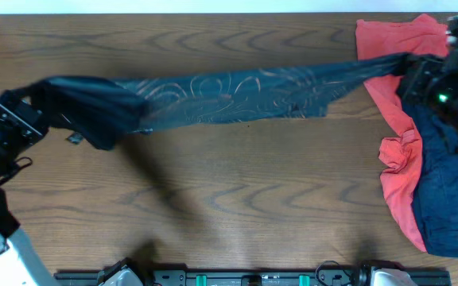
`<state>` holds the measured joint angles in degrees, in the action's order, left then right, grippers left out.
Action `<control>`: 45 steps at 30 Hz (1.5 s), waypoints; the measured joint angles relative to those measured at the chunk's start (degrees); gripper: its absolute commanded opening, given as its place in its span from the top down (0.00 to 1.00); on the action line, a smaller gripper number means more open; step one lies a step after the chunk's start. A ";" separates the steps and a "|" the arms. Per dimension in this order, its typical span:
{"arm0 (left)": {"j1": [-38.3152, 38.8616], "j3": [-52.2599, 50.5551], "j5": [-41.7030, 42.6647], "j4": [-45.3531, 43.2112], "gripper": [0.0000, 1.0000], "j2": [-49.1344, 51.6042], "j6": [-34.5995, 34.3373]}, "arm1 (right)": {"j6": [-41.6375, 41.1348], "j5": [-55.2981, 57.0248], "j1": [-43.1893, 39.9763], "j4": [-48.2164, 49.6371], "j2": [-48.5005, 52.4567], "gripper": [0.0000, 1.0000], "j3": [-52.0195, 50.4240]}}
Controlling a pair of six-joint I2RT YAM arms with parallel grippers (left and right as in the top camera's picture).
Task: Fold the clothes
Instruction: 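Lift the jersey with both grippers and swing it toward the far edge, then lower the jersey flat onto the table, pulling both grippers toward the front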
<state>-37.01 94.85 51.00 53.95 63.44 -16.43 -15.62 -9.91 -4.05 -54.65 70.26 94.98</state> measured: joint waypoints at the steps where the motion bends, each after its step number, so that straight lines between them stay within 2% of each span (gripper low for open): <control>1: 0.00 1.70 0.09 -0.04 0.94 -0.15 0.02 | 0.17 0.87 -0.13 0.00 -0.72 0.99 1.01; 5: 0.00 5.92 0.11 -0.09 0.94 -0.96 0.02 | 1.27 3.61 -0.22 0.07 -2.34 0.99 3.93; 12: 0.00 6.56 0.26 1.60 0.94 0.87 0.04 | 3.65 6.34 -0.22 -0.63 -0.52 0.99 5.09; 17: 3.30 6.56 -0.55 1.57 0.94 7.65 0.22 | 4.37 6.34 -0.22 -1.33 8.26 0.99 5.16; 22: 11.50 6.49 -5.92 -1.31 0.94 17.11 0.92 | 4.94 6.32 -0.07 1.79 19.39 0.99 5.11; 27: 18.67 6.25 -9.92 -14.01 0.94 27.50 1.55 | 4.98 6.34 -0.07 16.90 28.94 0.99 4.85; 30: 20.48 5.95 -10.99 -26.86 0.94 32.54 1.03 | 4.44 6.23 -0.07 27.58 31.50 0.99 4.52; 34: 20.55 5.18 -11.32 -48.59 0.94 37.07 -5.84 | 2.23 5.68 -0.04 39.23 31.67 0.99 5.31; 39: 18.34 5.79 -10.71 -72.87 0.94 37.35 -20.22 | 0.76 4.96 0.02 40.76 31.67 0.99 12.76; 41: 16.76 7.61 -10.08 -75.43 0.94 36.87 -24.87 | 0.66 4.83 0.39 39.34 31.58 0.99 16.63; 45: 13.46 11.13 -5.27 -73.57 0.94 35.82 -30.14 | 0.94 4.85 1.11 33.20 30.05 0.99 21.53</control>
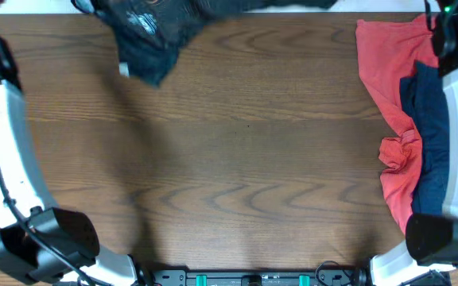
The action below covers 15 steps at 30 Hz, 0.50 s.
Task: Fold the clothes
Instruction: 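Lower the jersey flat onto the table, pulling both grippers toward the front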
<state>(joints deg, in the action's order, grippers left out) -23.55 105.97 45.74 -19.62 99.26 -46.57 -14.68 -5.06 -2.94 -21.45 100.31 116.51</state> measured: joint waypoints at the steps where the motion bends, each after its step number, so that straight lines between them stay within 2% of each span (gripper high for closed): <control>1: -0.59 0.42 1.92 1.86 0.94 -0.33 -0.57 | 0.22 0.35 0.04 -1.88 -0.46 0.99 0.42; 2: -1.16 0.52 3.96 3.74 0.94 -0.63 -1.22 | 0.39 0.74 0.04 -3.87 -0.74 0.99 0.76; 4: -2.10 1.14 8.72 13.09 0.94 -0.98 -0.37 | 1.33 1.86 0.07 -10.40 -1.14 0.99 1.05; 7: -3.15 1.51 14.71 33.51 0.94 -1.03 4.68 | 2.54 3.30 0.04 -20.20 -0.90 0.99 0.24; 9: -3.50 1.11 16.85 50.77 0.94 -0.79 11.17 | 3.08 4.96 0.04 -25.94 -0.70 0.99 -1.60; 12: -3.58 0.42 15.02 74.38 0.94 -0.15 22.67 | 3.50 8.15 0.00 -32.83 -0.46 0.99 -5.66; 15: -3.26 -0.31 8.07 90.07 0.94 0.07 32.02 | 3.67 10.16 -0.04 -37.59 -0.26 0.99 -10.75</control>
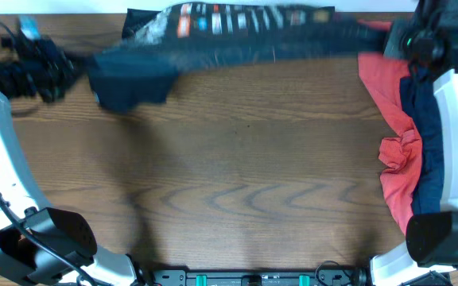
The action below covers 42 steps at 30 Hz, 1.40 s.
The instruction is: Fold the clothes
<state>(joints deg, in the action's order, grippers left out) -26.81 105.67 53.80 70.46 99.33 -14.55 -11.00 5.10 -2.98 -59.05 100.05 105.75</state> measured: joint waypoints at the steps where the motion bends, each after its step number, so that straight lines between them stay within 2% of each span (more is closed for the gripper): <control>1: 0.24 -0.24 -3.17 3.91 0.94 -0.02 2.34 | 0.00 0.28 -0.02 -1.57 0.02 0.99 -2.25; 5: 1.22 -3.72 -13.40 12.66 0.94 -0.04 8.02 | -0.02 0.66 -0.13 -6.99 0.07 0.99 -10.08; 9: 1.57 -10.43 -18.71 16.55 0.94 -0.07 11.52 | -0.52 0.94 -0.55 -10.01 0.09 0.99 -17.68; 19: 1.57 -35.32 -26.16 10.51 0.94 -0.11 14.40 | -4.07 1.53 -0.59 -12.55 0.09 0.99 -30.10; 25: 1.57 -42.71 -28.94 7.85 0.94 -2.29 14.16 | -4.92 2.01 -0.59 -10.58 0.09 0.99 -34.80; 30: 1.57 -43.17 -28.85 0.72 0.94 -8.11 11.76 | -5.11 1.57 -0.59 -2.34 0.09 0.99 -35.01; 38: 1.84 -43.12 -21.99 -23.82 0.94 -12.33 5.79 | -5.14 -2.89 -0.59 16.00 0.09 0.97 -34.93; 40: 1.95 -43.15 -21.14 -28.20 0.94 -12.13 4.17 | -5.22 -3.61 -0.57 18.18 0.09 0.92 -34.93; 42: 2.21 -43.12 -21.05 -32.15 0.93 -11.61 2.75 | -5.35 -3.41 -0.57 19.52 0.09 0.93 -34.91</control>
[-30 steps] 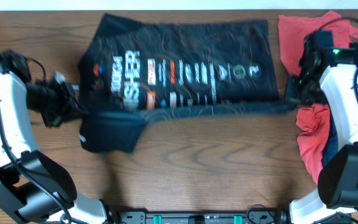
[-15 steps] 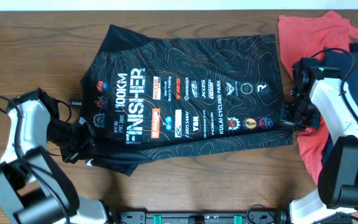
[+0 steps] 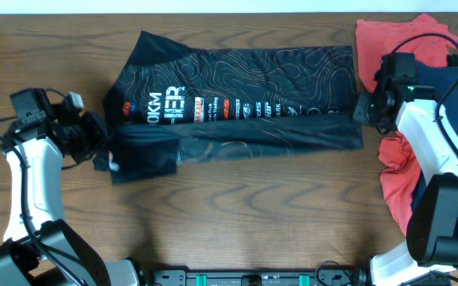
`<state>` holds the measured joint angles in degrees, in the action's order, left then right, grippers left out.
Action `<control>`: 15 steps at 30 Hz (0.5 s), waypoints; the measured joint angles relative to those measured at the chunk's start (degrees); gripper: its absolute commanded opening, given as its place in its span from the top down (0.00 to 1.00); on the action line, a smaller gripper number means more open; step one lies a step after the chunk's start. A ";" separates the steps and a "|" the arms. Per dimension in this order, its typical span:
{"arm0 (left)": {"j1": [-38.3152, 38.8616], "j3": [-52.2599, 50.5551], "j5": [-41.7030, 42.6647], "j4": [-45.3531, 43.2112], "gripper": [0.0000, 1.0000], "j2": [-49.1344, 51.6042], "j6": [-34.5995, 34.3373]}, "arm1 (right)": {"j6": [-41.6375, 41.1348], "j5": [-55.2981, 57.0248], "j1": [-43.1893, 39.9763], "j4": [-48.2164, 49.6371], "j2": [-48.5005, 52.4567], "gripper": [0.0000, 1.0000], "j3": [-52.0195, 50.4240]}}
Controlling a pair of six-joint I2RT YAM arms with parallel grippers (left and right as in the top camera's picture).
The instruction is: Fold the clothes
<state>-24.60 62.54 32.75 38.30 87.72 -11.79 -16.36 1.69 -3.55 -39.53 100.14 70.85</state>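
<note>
A dark jersey (image 3: 245,103) with a contour pattern and coloured lettering lies spread across the far half of the table. Its near edge is doubled over, and a flap (image 3: 141,163) sticks out at the near left. My left gripper (image 3: 100,141) sits at the jersey's left edge, shut on the cloth there. At the right edge my right gripper (image 3: 362,111) is shut on the hem. Both sets of fingers are dark against the dark cloth, so they are hard to make out.
A red garment (image 3: 394,48) and a navy garment (image 3: 452,79) lie heaped at the right edge, partly under my right arm. The wooden table (image 3: 245,222) shows bare wood in front of the jersey. A black rail (image 3: 253,280) runs along the near edge.
The jersey was stretched in the air along the far edge between both grippers. It now lies flat on the table, printed side up. Both grippers have come nearer and lower.
The jersey first hung taut between my grippers across the table's middle. Then it was up at the far edge, mostly out of frame. After that it spread along the far edge with lettering showing. Now it rests laid out on the wood.
</note>
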 measured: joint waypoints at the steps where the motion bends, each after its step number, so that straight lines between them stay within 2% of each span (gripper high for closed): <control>1: 0.15 0.00 -0.04 -1.62 0.92 0.37 -0.46 | 0.00 0.22 -0.02 0.17 0.00 0.92 0.00; 3: 0.70 0.00 -0.13 -4.04 0.92 1.25 -1.14 | 0.00 0.42 -0.04 0.24 0.00 0.93 0.00; 4: 1.20 0.00 -0.15 -5.29 0.85 1.75 -1.40 | 0.00 0.46 -0.04 0.39 0.00 0.93 0.00; 7: 2.93 -0.02 -0.11 -8.46 0.54 2.67 -1.88 | 0.00 0.48 -0.04 1.27 0.00 0.92 0.00; 8: 3.45 0.00 -0.11 -9.35 0.46 2.84 -2.14 | 0.00 0.48 -0.04 1.60 0.00 0.92 0.00; 11: 4.81 0.00 -0.13 -10.73 0.46 2.95 -2.38 | 0.00 0.50 -0.04 1.77 0.00 0.91 0.00; 15: 5.11 0.00 -0.15 -8.61 0.45 2.95 -2.60 | -0.17 -1.11 -0.04 -0.04 0.00 0.80 0.00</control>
<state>-19.49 62.54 32.60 29.69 90.67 -14.39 -16.53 0.58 -3.60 -39.57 100.14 70.85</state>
